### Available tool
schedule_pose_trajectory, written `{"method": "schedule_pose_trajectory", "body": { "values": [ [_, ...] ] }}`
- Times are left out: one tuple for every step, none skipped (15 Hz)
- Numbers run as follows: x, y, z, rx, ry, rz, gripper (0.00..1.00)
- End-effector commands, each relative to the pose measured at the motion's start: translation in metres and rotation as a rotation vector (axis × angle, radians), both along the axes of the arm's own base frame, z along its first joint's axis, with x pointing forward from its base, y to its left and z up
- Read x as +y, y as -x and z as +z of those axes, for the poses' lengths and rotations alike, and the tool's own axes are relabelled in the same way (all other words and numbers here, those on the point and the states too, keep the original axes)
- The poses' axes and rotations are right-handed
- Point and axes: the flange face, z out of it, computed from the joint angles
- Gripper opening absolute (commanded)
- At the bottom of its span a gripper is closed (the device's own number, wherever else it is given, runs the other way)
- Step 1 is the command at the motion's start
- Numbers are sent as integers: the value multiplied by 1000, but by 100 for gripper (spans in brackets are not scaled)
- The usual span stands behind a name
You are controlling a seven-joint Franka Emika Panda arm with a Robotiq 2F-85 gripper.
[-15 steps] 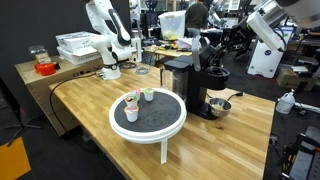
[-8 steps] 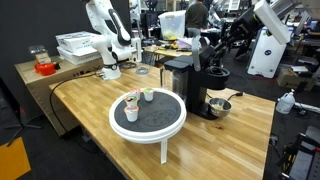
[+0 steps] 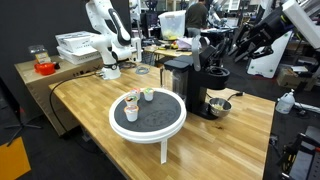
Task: Lift the lid of the coffee maker
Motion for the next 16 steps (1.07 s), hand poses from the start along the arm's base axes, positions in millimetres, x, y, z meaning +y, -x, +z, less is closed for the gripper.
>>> {"method": "schedule_pose_trajectory", "body": {
  "values": [
    [-15, 12, 5, 106, -65, -46, 68],
    [-21, 19, 8, 158, -107, -65, 76],
    [-28, 24, 11, 192, -130, -90, 82],
    [-38, 31, 19, 206, -147, -105, 90],
    [-48, 40, 28, 219, -154, -126, 96],
    [-60, 50, 37, 234, -158, -151, 99],
    [-49, 34, 27, 198, -144, -117, 85],
    [-58, 43, 36, 204, -153, -133, 93],
    [-61, 49, 41, 205, -159, -137, 99],
    [-61, 51, 42, 206, -162, -138, 100],
    [-59, 52, 41, 211, -162, -138, 100],
    [-59, 51, 40, 215, -161, -138, 100],
    [-59, 51, 39, 218, -161, -139, 100],
    [-59, 50, 38, 220, -162, -139, 100],
    [-59, 50, 38, 220, -162, -139, 100],
    [-59, 50, 38, 221, -162, -139, 100]
  ]
}}
